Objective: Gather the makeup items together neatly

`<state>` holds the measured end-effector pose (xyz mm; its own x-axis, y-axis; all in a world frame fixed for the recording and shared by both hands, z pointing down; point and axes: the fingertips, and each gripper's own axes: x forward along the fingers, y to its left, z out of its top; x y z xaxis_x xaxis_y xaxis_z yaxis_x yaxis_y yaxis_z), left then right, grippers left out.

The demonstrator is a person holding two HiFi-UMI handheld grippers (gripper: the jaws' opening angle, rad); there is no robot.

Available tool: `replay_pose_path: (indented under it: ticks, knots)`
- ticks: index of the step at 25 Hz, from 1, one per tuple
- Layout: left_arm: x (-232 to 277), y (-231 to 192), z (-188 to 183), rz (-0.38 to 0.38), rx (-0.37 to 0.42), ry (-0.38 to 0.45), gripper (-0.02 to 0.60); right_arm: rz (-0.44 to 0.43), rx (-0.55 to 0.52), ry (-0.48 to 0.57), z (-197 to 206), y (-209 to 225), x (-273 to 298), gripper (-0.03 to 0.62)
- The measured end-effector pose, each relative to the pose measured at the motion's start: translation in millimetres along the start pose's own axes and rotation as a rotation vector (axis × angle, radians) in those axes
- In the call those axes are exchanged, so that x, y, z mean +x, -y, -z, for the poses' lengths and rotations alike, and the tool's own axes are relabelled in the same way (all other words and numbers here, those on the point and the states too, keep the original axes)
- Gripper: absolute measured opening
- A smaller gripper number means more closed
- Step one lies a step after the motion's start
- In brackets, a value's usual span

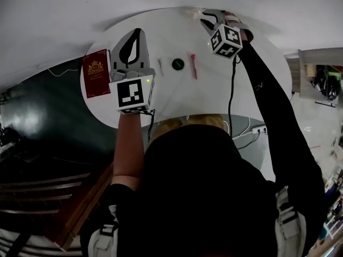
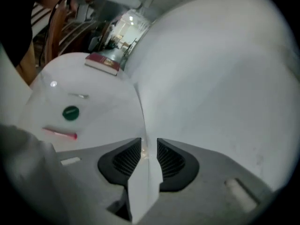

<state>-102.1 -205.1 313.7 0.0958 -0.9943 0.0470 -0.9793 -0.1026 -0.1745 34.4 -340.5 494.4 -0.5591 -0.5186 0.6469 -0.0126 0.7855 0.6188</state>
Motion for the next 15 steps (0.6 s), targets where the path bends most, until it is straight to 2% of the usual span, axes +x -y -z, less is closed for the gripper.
replay_pose_path:
  ticks: [2,5,8,15]
  knots:
    - [0,-3,8,-0.013,-0.003,-0.032,0.009,-0.048,-0.114,-0.043,16,-6,31,0.091]
    - [5,-3,8,-0.02,-0.014,-0.005,0.009,-0.121,-0.227,-0.098,41,-13,70,0.091]
    - [3,-13,23,-0.069,-0.005,-0.053,0.009,-0.179,-0.329,-0.14,59,-16,105,0.091]
    - [-14,-45,49,-0.171,-0.006,-0.142,0.009,-0.253,-0.483,-0.165,76,-29,150,0.091]
